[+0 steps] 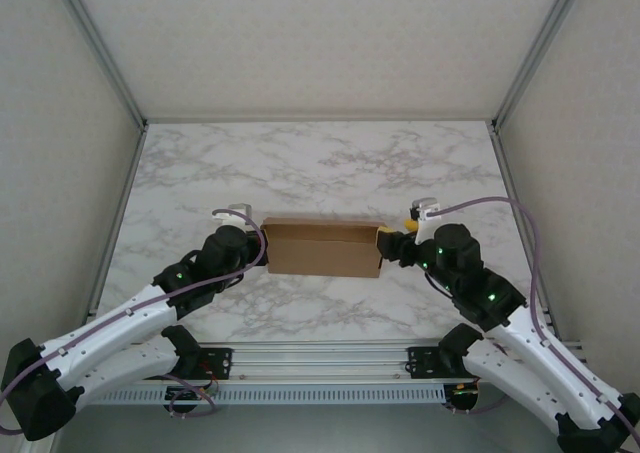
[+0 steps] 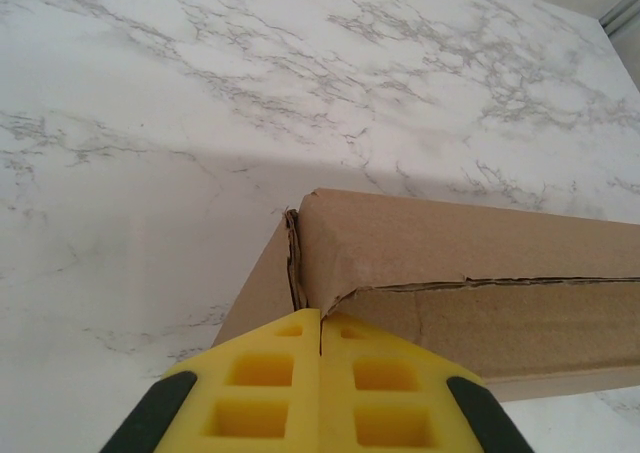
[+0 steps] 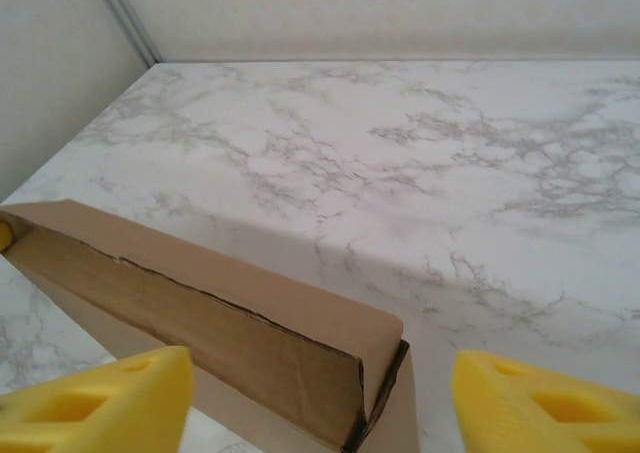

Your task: Fold the paper box

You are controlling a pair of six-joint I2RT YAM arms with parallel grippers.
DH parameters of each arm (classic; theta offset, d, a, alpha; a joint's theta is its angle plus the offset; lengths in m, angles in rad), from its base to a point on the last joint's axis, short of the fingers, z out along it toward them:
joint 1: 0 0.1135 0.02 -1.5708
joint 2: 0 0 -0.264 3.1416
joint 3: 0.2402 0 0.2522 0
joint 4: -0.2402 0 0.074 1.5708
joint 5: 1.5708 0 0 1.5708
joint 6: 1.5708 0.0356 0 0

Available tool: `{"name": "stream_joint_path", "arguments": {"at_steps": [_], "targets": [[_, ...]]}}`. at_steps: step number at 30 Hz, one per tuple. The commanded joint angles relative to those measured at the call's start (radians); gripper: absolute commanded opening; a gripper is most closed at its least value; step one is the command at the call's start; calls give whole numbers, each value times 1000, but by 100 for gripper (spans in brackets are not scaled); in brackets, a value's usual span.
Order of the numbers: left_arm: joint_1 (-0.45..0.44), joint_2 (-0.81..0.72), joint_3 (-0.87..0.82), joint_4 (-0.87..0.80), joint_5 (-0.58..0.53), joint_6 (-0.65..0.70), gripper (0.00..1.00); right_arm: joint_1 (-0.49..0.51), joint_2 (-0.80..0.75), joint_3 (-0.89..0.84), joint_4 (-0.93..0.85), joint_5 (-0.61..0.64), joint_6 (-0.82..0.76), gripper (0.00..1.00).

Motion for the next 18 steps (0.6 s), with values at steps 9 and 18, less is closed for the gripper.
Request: {"name": "stream_joint_path", "arguments": {"at_steps": [9, 18], "targets": [[-14, 41, 6, -88, 3, 2, 0, 5, 307, 162, -126, 134, 89, 41], [-19, -15, 4, -72, 23, 13, 29, 6, 303, 74, -117, 119, 120, 33]]}}
